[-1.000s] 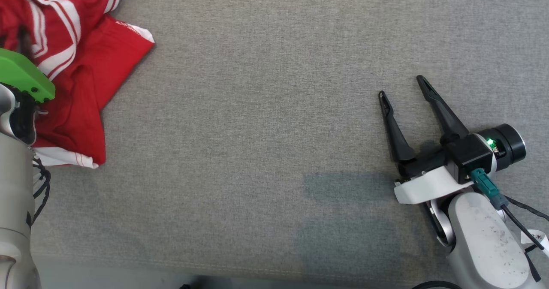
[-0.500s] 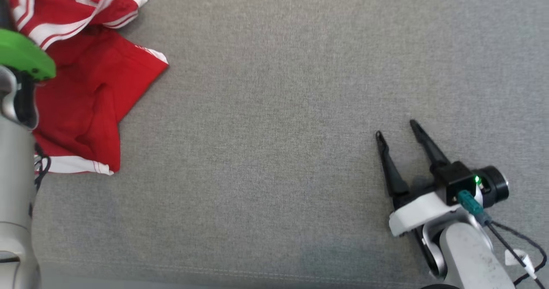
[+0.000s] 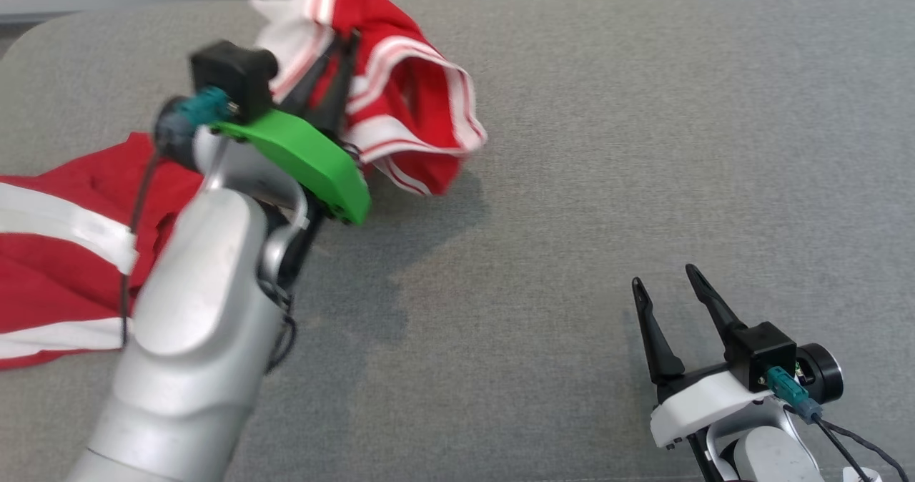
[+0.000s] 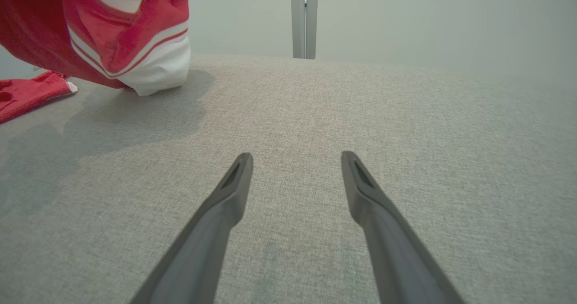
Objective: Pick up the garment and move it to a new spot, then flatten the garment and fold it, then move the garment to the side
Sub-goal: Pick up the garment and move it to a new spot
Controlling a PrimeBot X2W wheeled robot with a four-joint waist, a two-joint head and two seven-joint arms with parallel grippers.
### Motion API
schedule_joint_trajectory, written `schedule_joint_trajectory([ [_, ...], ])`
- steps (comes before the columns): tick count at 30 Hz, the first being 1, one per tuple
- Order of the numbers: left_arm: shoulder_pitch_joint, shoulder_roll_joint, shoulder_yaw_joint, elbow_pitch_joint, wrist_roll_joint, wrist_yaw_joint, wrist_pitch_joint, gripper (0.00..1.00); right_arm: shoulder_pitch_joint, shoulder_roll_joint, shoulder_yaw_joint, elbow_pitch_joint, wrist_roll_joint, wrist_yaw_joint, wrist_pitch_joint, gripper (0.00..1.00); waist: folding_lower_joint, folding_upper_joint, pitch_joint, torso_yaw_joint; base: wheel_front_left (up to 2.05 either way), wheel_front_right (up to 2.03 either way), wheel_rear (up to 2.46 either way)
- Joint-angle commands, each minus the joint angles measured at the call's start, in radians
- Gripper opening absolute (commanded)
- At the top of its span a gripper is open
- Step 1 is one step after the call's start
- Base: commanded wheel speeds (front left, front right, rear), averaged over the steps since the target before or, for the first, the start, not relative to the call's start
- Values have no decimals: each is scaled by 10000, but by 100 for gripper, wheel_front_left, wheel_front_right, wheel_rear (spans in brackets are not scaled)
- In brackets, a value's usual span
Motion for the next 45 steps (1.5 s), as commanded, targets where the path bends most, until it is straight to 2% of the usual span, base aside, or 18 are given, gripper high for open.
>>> schedule_joint_trajectory([
  [1, 485, -208, -233, -515, -79, 75, 215, 0, 131, -4, -52, -45, 51, -17, -5, 100, 0, -1, -657, -936, 0, 0, 0],
  [6, 1891, -808, -1284, -2187, -135, 391, 998, 0, 137, 3, -101, -139, 374, -17, -5, 100, 0, -1, -547, -1586, 0, 0, 0],
  [10, 2693, -1083, -2146, -2626, -103, 694, 1324, 0, 190, 3, -133, -183, 519, -17, -5, 100, 0, -1, -413, -2017, 0, 0, 0],
  [12, 3076, -1168, -2547, -2327, -162, 910, 1372, 0, 154, 3, -99, -200, 559, -17, -5, 100, 0, -1, -298, -2277, 0, 0, 0],
  [16, 3224, -1099, -2756, -1454, 129, 1054, 1016, 0, 104, 4, -146, -207, 589, -17, -5, 100, 0, -1, -254, -2415, 0, 0, 0],
  [20, 3308, -1085, -2752, -728, 104, 1011, 694, 0, 165, 3, -233, -191, 542, -17, -5, 100, 0, -1, -314, -2357, 0, 0, 0],
  [21, 3315, -1106, -2737, -550, 4, 885, 549, 0, 194, 8, -233, -197, 491, -17, -5, 100, 0, -1, -348, -2301, 0, 0, 0],
  [22, 3414, -1145, -2659, -376, -284, 799, 467, 64, 211, 8, -220, -201, 442, -17, -5, 100, 0, -1, -400, -2237, 0, 0, 0],
  [23, 3415, -1157, -2643, -246, -306, 739, 388, 100, 233, 6, -210, -218, 392, -17, -5, 100, 0, -1, -461, -2164, 0, 0, 0],
  [25, 3373, -1184, -2490, -232, -503, 741, 61, 100, 266, -1, -223, -290, 330, -17, -5, 100, 0, -1, -592, -2002, 0, 0, 0],
  [29, 3604, -1008, -2196, -787, -449, 1015, -627, 100, 284, 1, -272, -525, 41, -17, -5, 100, 0, -1, -913, -1646, 0, 0, 0],
  [32, 4032, -535, -1892, -1613, -370, 1372, -960, 100, 309, -5, -311, -789, -226, -17, -5, 100, 0, -1, -1214, -1393, 0, 0, 0],
  [38, 5378, 841, -1267, -3231, -217, 2181, -1051, 100, 407, -417, -387, -1256, -384, -17, -5, 100, 0, -1, -1763, -876, 0, 0, 0],
  [41, 6089, 1473, -912, -3624, -162, 2553, -1176, 100, 543, -616, -579, -1373, -355, -17, -5, 100, 0, -1, -1909, -599, 0, 0, 0],
  [45, 7019, 1925, -435, -3644, -324, 2881, -1697, 100, 807, -804, -831, -1297, -407, -17, -5, 100, 0, -1, -2052, -302, 0, 0, 0],
])
